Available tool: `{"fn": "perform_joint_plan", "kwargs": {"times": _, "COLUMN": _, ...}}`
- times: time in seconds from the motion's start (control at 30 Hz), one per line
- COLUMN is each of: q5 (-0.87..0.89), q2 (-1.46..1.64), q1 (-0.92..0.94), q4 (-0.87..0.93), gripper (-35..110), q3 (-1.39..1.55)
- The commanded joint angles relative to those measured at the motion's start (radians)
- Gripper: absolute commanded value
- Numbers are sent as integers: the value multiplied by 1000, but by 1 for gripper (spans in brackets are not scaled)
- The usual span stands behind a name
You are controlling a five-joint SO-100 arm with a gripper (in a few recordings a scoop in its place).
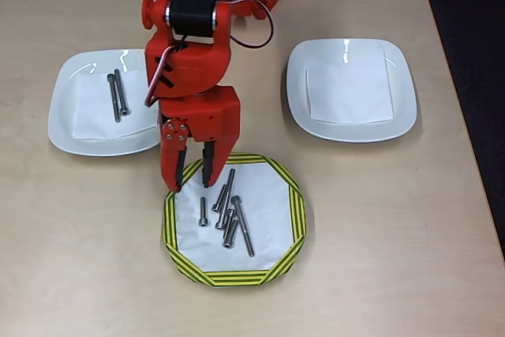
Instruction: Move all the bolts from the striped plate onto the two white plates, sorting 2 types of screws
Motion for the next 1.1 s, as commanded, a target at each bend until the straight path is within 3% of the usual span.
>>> {"fn": "perform_joint_plan", "kwargs": {"times": 0.0, "q5": 98, "q2": 11, "q1": -49, "q4": -29, "gripper": 15, "q3": -21}}
{"fn": "perform_joint_plan", "kwargs": {"times": 0.47, "q5": -9, "q2": -101, "q1": 20, "q4": -135, "gripper": 11, "q3": 8}}
{"fn": "perform_joint_plan", "kwargs": {"times": 1.07, "q5": 2, "q2": -367, "q1": 9, "q4": -46, "gripper": 7, "q3": -238}}
